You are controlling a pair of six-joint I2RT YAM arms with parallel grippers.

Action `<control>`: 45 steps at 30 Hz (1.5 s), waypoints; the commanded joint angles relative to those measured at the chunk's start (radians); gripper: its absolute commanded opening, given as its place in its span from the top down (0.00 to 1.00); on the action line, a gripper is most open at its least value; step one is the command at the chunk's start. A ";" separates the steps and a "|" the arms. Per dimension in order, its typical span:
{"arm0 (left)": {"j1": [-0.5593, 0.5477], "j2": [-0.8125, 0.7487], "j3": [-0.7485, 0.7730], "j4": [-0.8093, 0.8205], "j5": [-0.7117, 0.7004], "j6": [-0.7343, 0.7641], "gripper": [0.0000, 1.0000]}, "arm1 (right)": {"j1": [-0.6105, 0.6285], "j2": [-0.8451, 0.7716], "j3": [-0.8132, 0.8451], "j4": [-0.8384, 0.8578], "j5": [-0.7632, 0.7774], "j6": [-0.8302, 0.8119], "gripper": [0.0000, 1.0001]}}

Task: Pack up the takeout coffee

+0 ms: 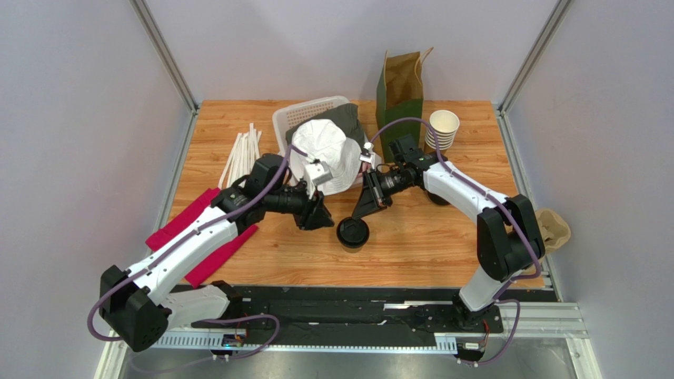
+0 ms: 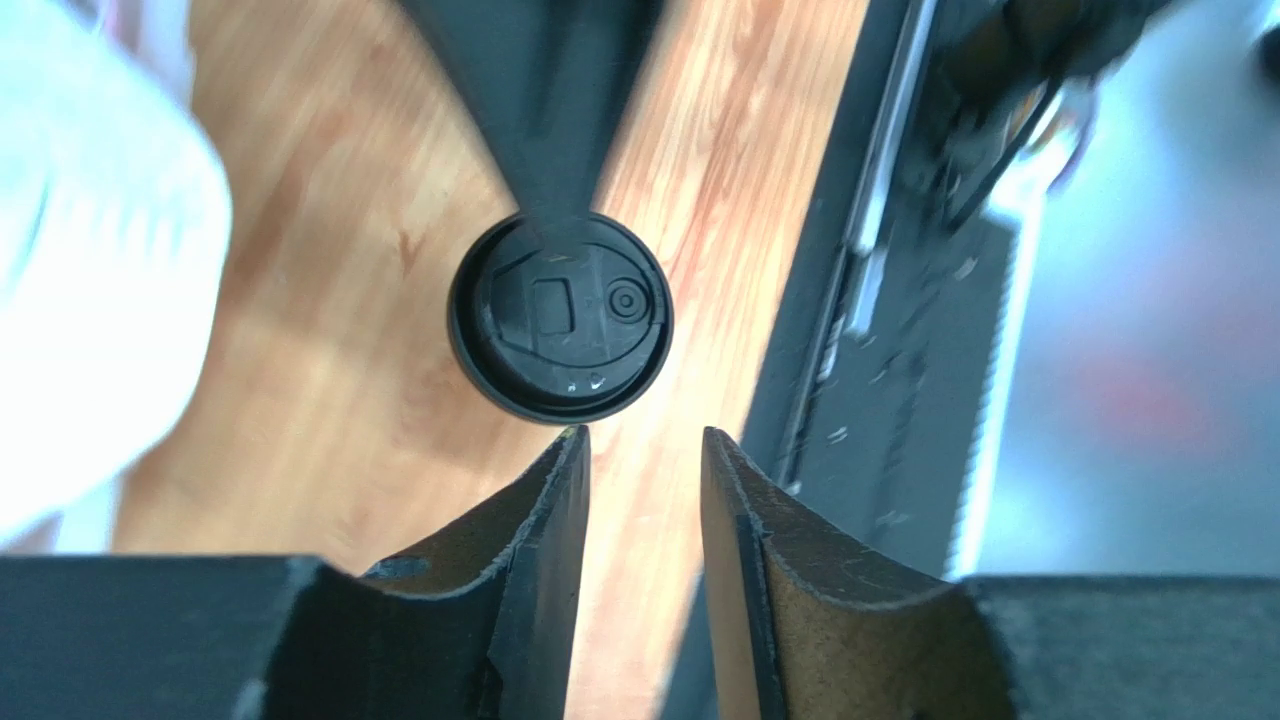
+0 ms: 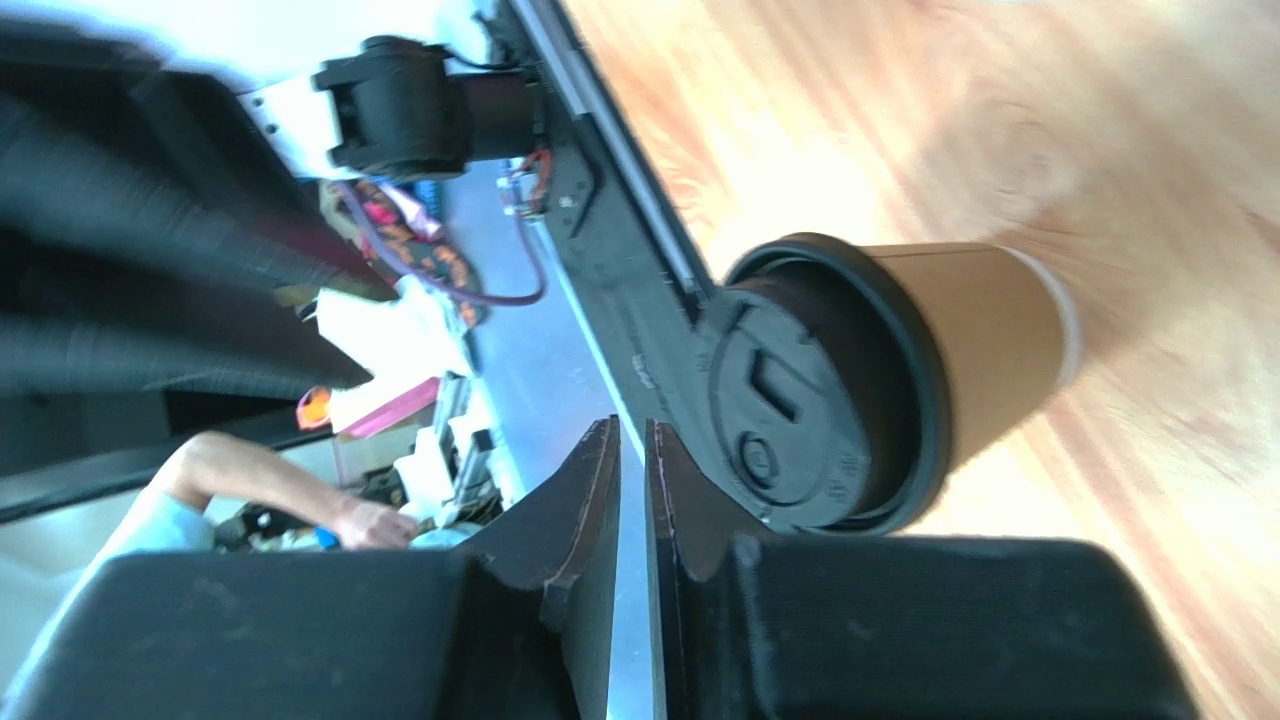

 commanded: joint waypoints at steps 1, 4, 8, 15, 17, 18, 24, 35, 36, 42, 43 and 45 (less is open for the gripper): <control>-0.165 0.003 0.065 -0.121 -0.215 0.460 0.57 | 0.008 0.025 0.042 -0.030 0.089 -0.024 0.86; -0.251 0.049 0.091 -0.112 -0.308 0.551 0.55 | 0.009 0.029 0.045 -0.038 0.113 -0.038 0.86; -0.320 0.098 0.099 -0.048 -0.389 0.644 0.54 | 0.017 0.034 0.045 -0.049 0.127 -0.052 0.86; -0.397 0.184 0.101 -0.013 -0.437 0.704 0.51 | 0.020 0.035 0.024 -0.059 0.144 -0.072 0.87; -0.397 0.198 0.101 0.000 -0.435 0.703 0.50 | 0.024 0.035 0.021 -0.061 0.145 -0.076 0.87; -0.397 0.210 0.101 0.003 -0.432 0.706 0.50 | 0.026 0.035 0.021 -0.062 0.147 -0.076 0.87; -0.397 0.250 0.098 0.014 -0.395 0.732 0.50 | 0.037 0.049 0.022 -0.069 0.156 -0.090 0.87; -0.398 0.299 0.055 0.055 -0.409 0.769 0.54 | 0.044 0.083 0.025 -0.081 0.184 -0.113 0.89; -0.398 0.302 0.052 0.061 -0.412 0.769 0.55 | 0.044 0.086 0.025 -0.082 0.191 -0.121 0.90; -0.406 0.318 0.001 0.075 -0.431 0.787 0.61 | 0.046 0.106 0.015 -0.084 0.218 -0.142 0.91; -0.406 0.321 -0.005 0.076 -0.431 0.789 0.60 | 0.047 0.108 0.012 -0.084 0.219 -0.147 0.91; -0.406 0.327 -0.022 0.083 -0.437 0.787 0.60 | 0.051 0.117 0.012 -0.084 0.225 -0.150 0.91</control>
